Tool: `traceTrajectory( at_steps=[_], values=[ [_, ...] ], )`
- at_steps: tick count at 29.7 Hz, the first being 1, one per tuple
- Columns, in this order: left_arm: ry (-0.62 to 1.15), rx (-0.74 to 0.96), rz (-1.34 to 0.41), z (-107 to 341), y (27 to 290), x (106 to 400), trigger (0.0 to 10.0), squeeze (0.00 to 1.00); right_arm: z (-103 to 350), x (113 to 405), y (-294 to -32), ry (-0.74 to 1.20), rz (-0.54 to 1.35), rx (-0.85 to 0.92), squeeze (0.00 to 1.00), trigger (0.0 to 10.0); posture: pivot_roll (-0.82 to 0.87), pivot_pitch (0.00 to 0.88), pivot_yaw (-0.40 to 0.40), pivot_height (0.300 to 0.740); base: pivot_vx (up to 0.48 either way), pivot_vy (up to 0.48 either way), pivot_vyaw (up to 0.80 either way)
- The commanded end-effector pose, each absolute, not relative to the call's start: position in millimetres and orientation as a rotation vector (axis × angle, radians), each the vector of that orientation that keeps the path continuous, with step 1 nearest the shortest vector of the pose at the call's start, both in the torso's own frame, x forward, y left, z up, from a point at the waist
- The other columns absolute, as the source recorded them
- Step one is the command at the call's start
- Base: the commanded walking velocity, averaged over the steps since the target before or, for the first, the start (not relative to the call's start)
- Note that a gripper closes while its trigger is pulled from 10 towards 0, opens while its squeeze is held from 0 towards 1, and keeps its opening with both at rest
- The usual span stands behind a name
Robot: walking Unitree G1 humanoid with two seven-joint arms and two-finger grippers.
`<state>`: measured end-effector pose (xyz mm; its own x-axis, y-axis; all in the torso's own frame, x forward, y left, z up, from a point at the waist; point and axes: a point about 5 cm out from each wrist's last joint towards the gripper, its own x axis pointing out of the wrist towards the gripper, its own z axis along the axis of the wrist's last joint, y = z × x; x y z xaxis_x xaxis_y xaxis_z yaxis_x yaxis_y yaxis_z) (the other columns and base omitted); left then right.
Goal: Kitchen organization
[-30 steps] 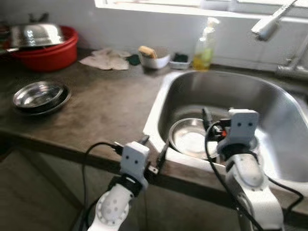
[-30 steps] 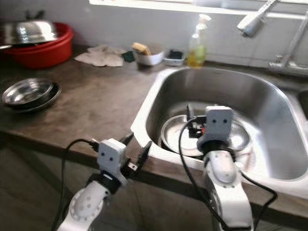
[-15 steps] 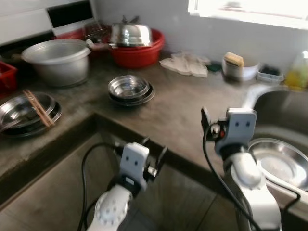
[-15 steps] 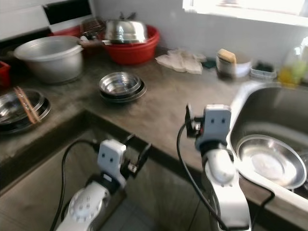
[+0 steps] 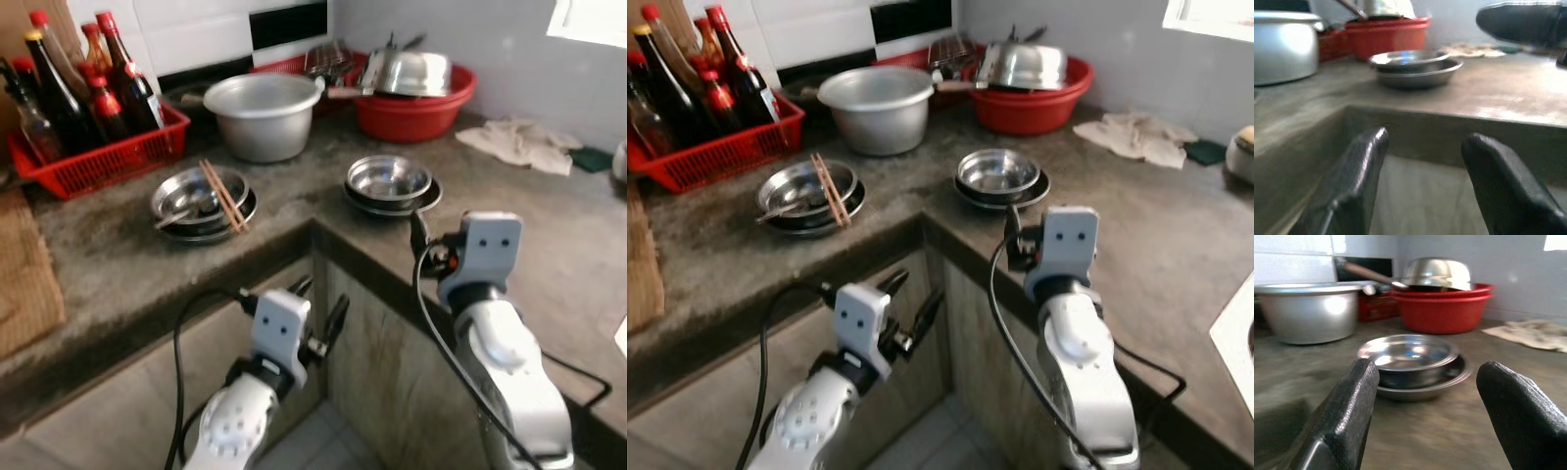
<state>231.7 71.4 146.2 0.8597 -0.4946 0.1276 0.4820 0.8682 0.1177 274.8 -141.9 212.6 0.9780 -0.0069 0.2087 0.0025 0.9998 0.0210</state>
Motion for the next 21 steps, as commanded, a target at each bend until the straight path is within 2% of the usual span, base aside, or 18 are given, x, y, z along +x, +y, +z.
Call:
traceTrajectory(
  at_steps=[1, 5, 21],
  values=[
    [-0.158, 0.082, -0.506, 146.9, 70.7, 231.0, 10.0, 0.0, 213.5, 275.7, -142.9, -0.206, -0.007, 0.022, 0.0, 10.0, 0.19, 0.072, -0.018, 0.74, 0.0, 0.0, 0.0],
    [-0.162, 0.09, -0.496, 147.1, 71.4, 231.5, 10.0, 0.0, 214.2, 278.7, -143.1, -0.205, -0.004, 0.021, 0.0, 10.0, 0.19, 0.074, -0.018, 0.74, 0.064, 0.0, 0.0],
    [-0.139, 0.093, -0.51, 140.6, 71.3, 224.5, 10.0, 0.0, 216.3, 284.8, -141.0, -0.208, 0.012, 0.022, 0.0, 10.0, 0.2, 0.08, -0.021, 0.74, 0.321, 0.0, 0.0]
  ],
)
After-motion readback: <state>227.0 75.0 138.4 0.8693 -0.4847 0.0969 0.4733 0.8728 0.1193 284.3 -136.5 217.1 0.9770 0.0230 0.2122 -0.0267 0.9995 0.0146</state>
